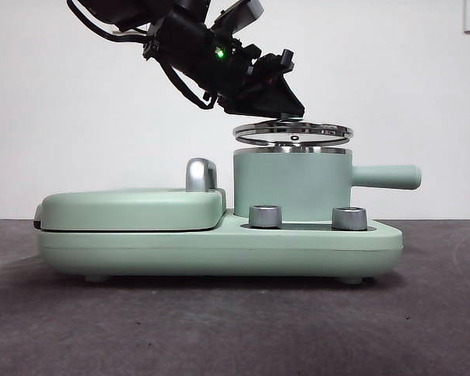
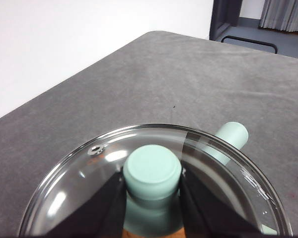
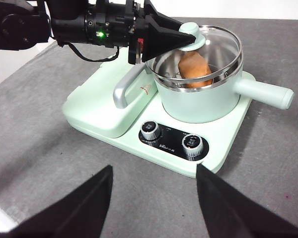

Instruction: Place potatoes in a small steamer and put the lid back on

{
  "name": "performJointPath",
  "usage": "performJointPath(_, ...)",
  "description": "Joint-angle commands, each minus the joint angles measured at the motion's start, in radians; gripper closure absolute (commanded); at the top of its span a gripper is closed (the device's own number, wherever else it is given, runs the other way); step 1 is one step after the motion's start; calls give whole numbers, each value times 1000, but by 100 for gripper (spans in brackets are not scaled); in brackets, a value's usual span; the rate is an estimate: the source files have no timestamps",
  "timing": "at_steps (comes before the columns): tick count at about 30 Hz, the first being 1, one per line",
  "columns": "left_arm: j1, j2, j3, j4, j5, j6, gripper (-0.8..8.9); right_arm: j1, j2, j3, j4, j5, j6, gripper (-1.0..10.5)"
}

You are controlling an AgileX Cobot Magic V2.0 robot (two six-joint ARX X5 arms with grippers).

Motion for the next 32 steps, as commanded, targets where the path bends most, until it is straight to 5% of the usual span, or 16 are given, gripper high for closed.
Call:
performJointPath(1, 2, -8, 28, 37, 14, -8, 800, 4, 3, 11, 7, 5, 13, 690)
performJointPath(32, 11, 58, 28, 26, 48, -9, 800, 4, 3, 11, 7, 52, 29, 690)
